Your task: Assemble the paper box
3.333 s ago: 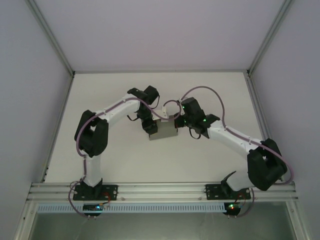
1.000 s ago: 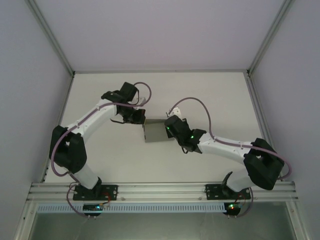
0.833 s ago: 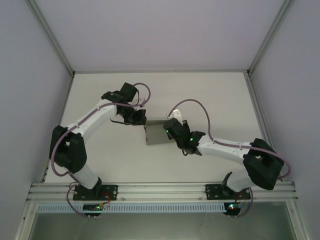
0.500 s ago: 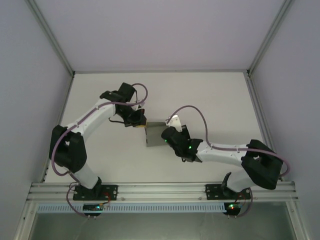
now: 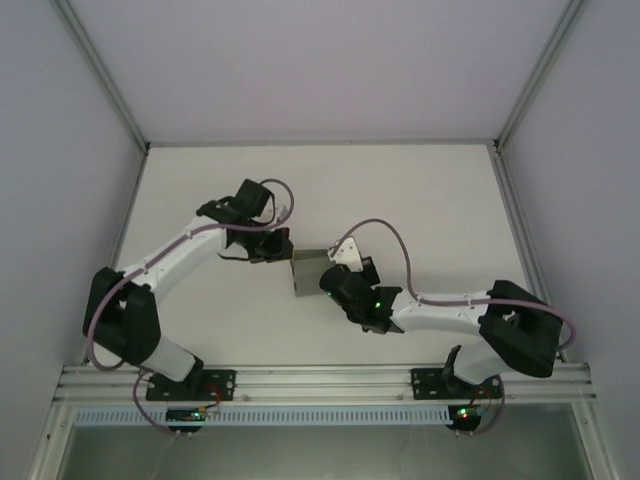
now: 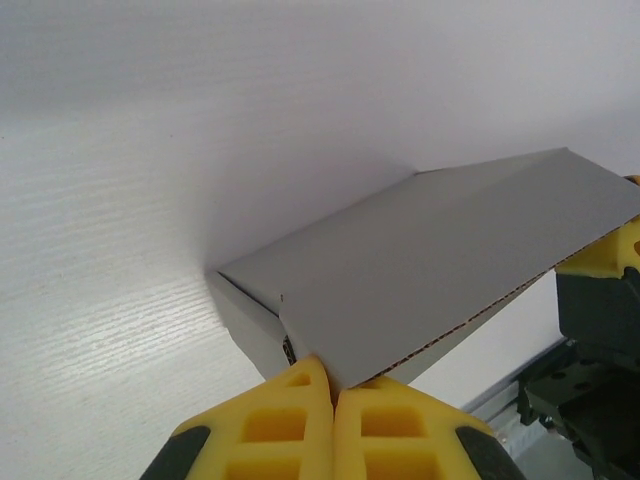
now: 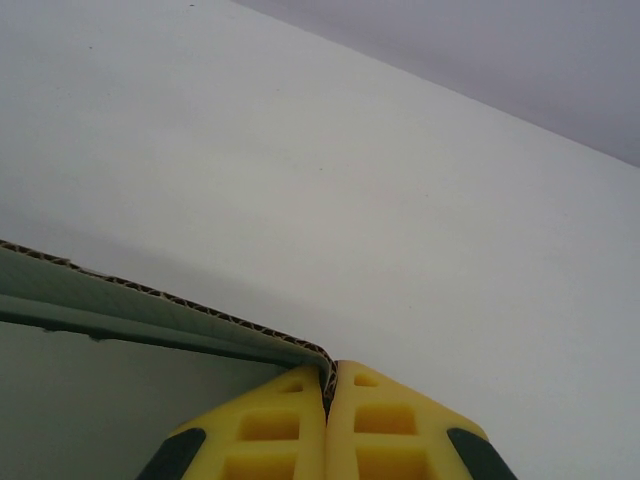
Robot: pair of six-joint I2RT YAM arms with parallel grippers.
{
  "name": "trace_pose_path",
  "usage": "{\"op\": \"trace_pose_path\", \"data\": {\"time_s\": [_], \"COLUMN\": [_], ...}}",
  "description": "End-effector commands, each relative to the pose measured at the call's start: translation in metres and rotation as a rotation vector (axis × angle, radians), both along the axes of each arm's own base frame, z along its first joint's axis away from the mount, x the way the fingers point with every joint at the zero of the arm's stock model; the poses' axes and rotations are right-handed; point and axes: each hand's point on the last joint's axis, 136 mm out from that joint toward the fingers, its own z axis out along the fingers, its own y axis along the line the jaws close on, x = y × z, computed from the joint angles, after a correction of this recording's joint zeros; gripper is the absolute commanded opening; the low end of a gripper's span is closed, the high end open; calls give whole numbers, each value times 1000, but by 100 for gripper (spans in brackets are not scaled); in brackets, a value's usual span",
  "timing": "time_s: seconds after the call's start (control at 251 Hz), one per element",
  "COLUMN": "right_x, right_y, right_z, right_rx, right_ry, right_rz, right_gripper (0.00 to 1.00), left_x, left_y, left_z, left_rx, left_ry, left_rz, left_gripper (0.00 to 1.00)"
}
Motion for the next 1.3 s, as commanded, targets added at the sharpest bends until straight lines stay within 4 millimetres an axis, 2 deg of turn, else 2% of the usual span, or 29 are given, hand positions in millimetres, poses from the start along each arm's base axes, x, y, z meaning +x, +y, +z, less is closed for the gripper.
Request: {"op": "trace_pose_path", "data": {"time_s": [0.0,0.076,0.263,0.375,0.479,0.651,0.734,0.838,0.926,1.018,1.173,1.297], "right_x": [-11,-14,-20,-24,-30,-36,-40,-43,-46,-48,-55,-61], "right_y": [-16,-14,-13,-14,-12,-15,-18,-20,-20,-18,-15,-21], "right_z": [-30,-30,-30,-30,-32,-35,-38,-39,-38,-37,-31,-10], "right_rx": [-177,-184,-211,-238,-246,-224,-202,-176,-143,-86,28,134], "right_ry": [38,28,3,-14,-24,-15,15,43,78,140,279,312], "right_rz": [-3,-3,-23,-45,-52,-53,-39,-10,22,72,197,276], "right_gripper": [0,0,0,0,0,0,5,14,26,38,71,91], "left_x": [-17,-27,-48,-56,-67,-84,-91,-100,-101,-95,-88,-85], "left_y": [1,5,2,4,-6,8,18,29,27,24,29,26], "left_z": [-24,-34,-57,-61,-59,-83,-94,-111,-118,-115,-105,-101], "left_rx": [58,124,51,101,129,267,339,381,358,356,399,400], "left_ry": [35,5,53,31,6,-16,-59,-52,-55,-78,-106,-117], "left_rz": [37,38,123,143,109,124,131,148,155,161,179,170], "left_gripper": [0,0,0,0,0,0,0,0,0,0,0,0]}}
